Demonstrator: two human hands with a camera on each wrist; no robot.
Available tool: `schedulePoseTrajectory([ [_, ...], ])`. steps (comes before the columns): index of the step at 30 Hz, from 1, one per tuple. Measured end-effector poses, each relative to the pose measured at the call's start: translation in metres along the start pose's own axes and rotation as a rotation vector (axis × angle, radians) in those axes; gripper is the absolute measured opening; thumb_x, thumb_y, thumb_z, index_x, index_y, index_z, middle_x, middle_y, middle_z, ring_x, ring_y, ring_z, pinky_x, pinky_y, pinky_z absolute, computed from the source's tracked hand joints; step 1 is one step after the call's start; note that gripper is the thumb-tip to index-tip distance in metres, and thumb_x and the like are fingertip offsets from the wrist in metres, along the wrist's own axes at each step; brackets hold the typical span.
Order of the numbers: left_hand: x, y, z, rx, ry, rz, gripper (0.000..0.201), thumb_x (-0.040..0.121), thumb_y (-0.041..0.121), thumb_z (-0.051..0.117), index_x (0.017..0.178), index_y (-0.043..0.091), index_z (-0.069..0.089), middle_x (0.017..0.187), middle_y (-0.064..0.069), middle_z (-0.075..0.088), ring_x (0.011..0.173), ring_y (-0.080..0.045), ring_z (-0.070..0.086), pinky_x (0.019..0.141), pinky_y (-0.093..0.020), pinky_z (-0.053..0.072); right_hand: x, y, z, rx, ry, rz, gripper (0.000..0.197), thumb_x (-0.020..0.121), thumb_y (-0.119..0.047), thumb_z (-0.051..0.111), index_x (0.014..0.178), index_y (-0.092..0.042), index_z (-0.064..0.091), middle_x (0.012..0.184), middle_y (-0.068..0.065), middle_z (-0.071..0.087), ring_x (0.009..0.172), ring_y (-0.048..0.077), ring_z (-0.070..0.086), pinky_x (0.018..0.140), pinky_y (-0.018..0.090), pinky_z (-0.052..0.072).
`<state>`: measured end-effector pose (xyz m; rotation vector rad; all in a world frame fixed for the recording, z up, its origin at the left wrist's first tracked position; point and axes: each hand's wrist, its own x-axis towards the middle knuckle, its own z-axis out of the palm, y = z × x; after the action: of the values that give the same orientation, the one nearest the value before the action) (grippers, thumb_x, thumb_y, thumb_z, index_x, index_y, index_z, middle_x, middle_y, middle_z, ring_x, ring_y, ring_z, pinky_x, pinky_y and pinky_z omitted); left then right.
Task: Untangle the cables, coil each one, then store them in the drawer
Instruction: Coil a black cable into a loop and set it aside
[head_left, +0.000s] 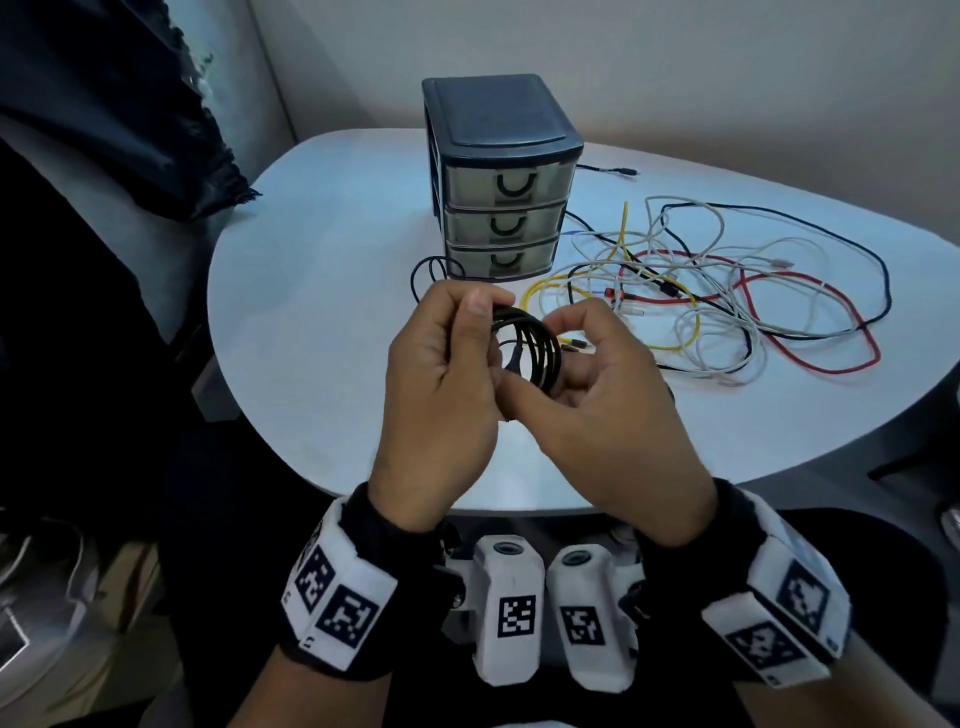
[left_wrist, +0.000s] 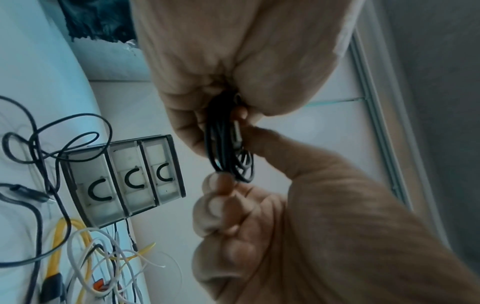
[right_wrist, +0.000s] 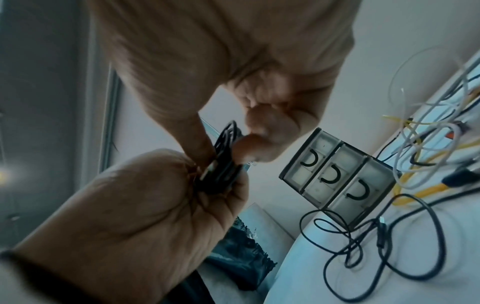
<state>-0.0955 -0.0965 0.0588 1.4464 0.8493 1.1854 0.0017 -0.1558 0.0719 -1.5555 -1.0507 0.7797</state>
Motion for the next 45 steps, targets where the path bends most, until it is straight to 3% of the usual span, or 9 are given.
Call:
schedulePoseTrajectory([
  [5, 0.002, -0.004, 0.001, 0.107, -0.031, 0.047, 0.026, 0.107, 0.015, 0.04, 0.096, 0.017, 0.063, 0.073, 0.027, 0.061, 0.071, 0.007, 0.056, 0.068, -0.012, 0.04, 0.003, 0.002, 0.0, -0.346, -0.024, -0.121, 0.033, 0.086, -0.025, 0.06, 0.115, -0.028, 0.045, 0.068, -0.005, 0.065, 0.056, 0.017, 0.057, 0.06, 0.036, 0.05],
  [8, 0.007, -0.012, 0.0, 0.186, -0.054, 0.066, 0.022, 0.106, 0.021, 0.04, 0.101, 0.018, 0.062, 0.077, 0.027, 0.06, 0.074, 0.006, 0.055, 0.068, -0.016, 0.04, 0.002, 0.007, 0.003, -0.741, 0.005, -0.297, 0.035, 0.09, -0.032, 0.039, 0.123, -0.019, 0.04, 0.073, 0.003, 0.064, 0.069, 0.034, 0.06, 0.06, 0.042, 0.047],
  [10, 0.01, -0.016, 0.0, 0.211, -0.064, 0.071, 0.021, 0.105, 0.025, 0.041, 0.104, 0.018, 0.061, 0.078, 0.027, 0.06, 0.074, 0.005, 0.055, 0.069, -0.016, 0.04, 0.007, 0.012, 0.005, -0.847, 0.072, -0.364, 0.031, 0.093, -0.027, 0.044, 0.121, -0.013, 0.042, 0.071, 0.007, 0.064, 0.067, 0.038, 0.06, 0.054, 0.037, 0.038],
  [17, 0.023, -0.029, -0.013, 0.229, -0.048, 0.035, 0.016, 0.105, 0.023, 0.043, 0.106, 0.018, 0.058, 0.085, 0.018, 0.061, 0.079, 0.004, 0.056, 0.074, -0.016, 0.043, 0.02, 0.012, -0.004, -0.66, 0.112, -0.506, 0.004, 0.09, -0.009, 0.056, 0.092, -0.007, 0.054, 0.062, 0.006, 0.06, 0.053, 0.033, 0.053, 0.049, 0.042, 0.044],
  [22, 0.034, -0.037, -0.032, 0.191, 0.029, -0.055, 0.02, 0.106, 0.021, 0.043, 0.103, 0.019, 0.062, 0.07, 0.016, 0.05, 0.065, -0.005, 0.046, 0.069, -0.025, 0.038, 0.014, 0.006, -0.02, -0.419, 0.002, -0.481, 0.015, 0.091, -0.009, 0.06, 0.077, -0.01, 0.059, 0.062, 0.002, 0.06, 0.053, 0.019, 0.052, 0.052, 0.036, 0.044],
  [28, 0.026, -0.023, -0.023, 0.086, -0.077, -0.057, 0.023, 0.107, 0.019, 0.04, 0.099, 0.018, 0.062, 0.066, 0.016, 0.049, 0.062, -0.01, 0.043, 0.061, -0.026, 0.04, 0.02, 0.018, -0.005, 0.061, -0.033, -0.016, 0.024, 0.083, -0.031, 0.071, 0.103, -0.02, 0.063, 0.085, -0.004, 0.071, 0.081, 0.01, 0.067, 0.069, 0.037, 0.056],
  [31, 0.02, -0.024, -0.016, 0.043, -0.14, -0.119, 0.023, 0.108, 0.016, 0.037, 0.103, 0.014, 0.059, 0.063, 0.015, 0.053, 0.057, 0.0, 0.048, 0.056, -0.017, 0.045, 0.024, 0.025, 0.01, 0.289, -0.107, 0.185, 0.022, 0.089, -0.008, 0.068, 0.106, -0.017, 0.057, 0.082, 0.007, 0.075, 0.074, 0.021, 0.072, 0.064, 0.035, 0.056],
  [38, 0.007, -0.053, -0.037, 0.311, -0.267, -0.053, 0.025, 0.103, 0.032, 0.035, 0.116, 0.027, 0.056, 0.108, 0.009, 0.064, 0.104, -0.011, 0.06, 0.091, -0.035, 0.047, 0.017, 0.033, 0.013, 0.152, -0.094, -0.008, 0.009, 0.098, -0.003, 0.052, 0.1, -0.012, 0.052, 0.073, 0.012, 0.069, 0.054, 0.025, 0.065, 0.05, 0.032, 0.051],
  [45, 0.015, -0.059, -0.063, 0.209, -0.185, -0.147, 0.016, 0.102, 0.016, 0.053, 0.104, 0.021, 0.068, 0.068, 0.017, 0.058, 0.061, -0.008, 0.049, 0.061, -0.019, 0.04, 0.029, 0.037, 0.027, 0.248, -0.115, 0.071, 0.006, 0.096, 0.002, 0.053, 0.09, 0.0, 0.053, 0.067, 0.015, 0.068, 0.049, 0.026, 0.063, 0.045, 0.029, 0.049],
])
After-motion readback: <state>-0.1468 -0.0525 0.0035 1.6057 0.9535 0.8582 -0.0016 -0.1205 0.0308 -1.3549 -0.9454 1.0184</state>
